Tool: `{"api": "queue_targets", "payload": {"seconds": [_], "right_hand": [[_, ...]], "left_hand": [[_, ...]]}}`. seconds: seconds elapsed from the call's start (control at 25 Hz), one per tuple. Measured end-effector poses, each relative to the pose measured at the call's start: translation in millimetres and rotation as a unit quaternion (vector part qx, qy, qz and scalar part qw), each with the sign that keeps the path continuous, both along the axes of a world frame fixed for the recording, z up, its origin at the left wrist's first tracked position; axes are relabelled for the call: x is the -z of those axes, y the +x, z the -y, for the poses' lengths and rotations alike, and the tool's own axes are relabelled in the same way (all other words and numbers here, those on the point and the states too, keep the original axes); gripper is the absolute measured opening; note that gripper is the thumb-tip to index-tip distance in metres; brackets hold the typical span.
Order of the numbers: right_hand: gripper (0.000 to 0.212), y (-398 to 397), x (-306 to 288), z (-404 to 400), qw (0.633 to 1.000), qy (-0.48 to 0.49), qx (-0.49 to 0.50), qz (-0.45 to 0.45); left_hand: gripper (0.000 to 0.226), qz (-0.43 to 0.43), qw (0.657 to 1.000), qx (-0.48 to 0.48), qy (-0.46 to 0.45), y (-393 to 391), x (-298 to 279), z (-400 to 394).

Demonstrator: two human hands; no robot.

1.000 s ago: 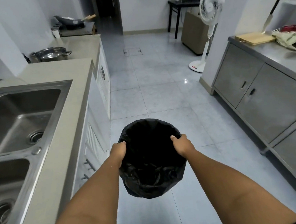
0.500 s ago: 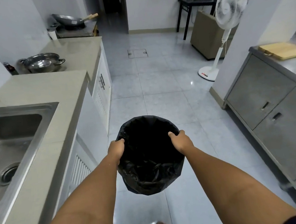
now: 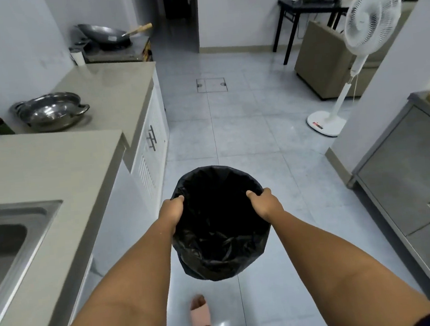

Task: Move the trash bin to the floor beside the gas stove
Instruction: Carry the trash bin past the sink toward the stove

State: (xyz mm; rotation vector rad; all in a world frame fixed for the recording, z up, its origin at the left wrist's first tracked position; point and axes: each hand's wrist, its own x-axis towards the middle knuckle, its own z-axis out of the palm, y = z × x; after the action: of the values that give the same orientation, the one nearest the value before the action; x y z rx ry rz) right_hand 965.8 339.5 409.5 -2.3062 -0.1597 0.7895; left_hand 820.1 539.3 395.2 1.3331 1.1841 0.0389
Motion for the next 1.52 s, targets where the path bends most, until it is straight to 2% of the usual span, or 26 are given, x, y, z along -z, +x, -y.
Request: {"api": "queue_targets", "payload": {"seconds": [0.44, 0.96, 1.28, 1.4, 1.52], "right_hand": [[0.071, 187.0, 6.4, -178.4, 0.999, -0.007, 0.024, -0.019], [0.07, 486.8, 7.3, -383.6, 1.0, -0.019, -0.007, -0.012], [0.071, 656.6, 6.7, -498.5, 1.0, -0.012, -0.009, -0.001], [0.072, 721.4, 18.2, -546.5, 1.0, -0.013, -0.001, -0.002], [0.071, 784.3, 21.6, -596.0, 1.0, -0.017, 0.013, -0.012]], "left_hand": [[0.059, -0.006, 1.0, 0.029, -0.006, 197.7, 0.3, -188.2], [0.056, -0.021, 1.0, -0.011, -0.003, 481.4, 5.6, -378.5], [0.057, -0.009, 1.0, -0.001, 0.015, 650.0, 10.3, -499.8], [0.06, -0.008, 1.0, -0.001, 0.0, 717.6, 25.8, -548.5], [0.054, -0.006, 1.0, -0.006, -0.018, 783.8, 20.4, -595.3]]}}
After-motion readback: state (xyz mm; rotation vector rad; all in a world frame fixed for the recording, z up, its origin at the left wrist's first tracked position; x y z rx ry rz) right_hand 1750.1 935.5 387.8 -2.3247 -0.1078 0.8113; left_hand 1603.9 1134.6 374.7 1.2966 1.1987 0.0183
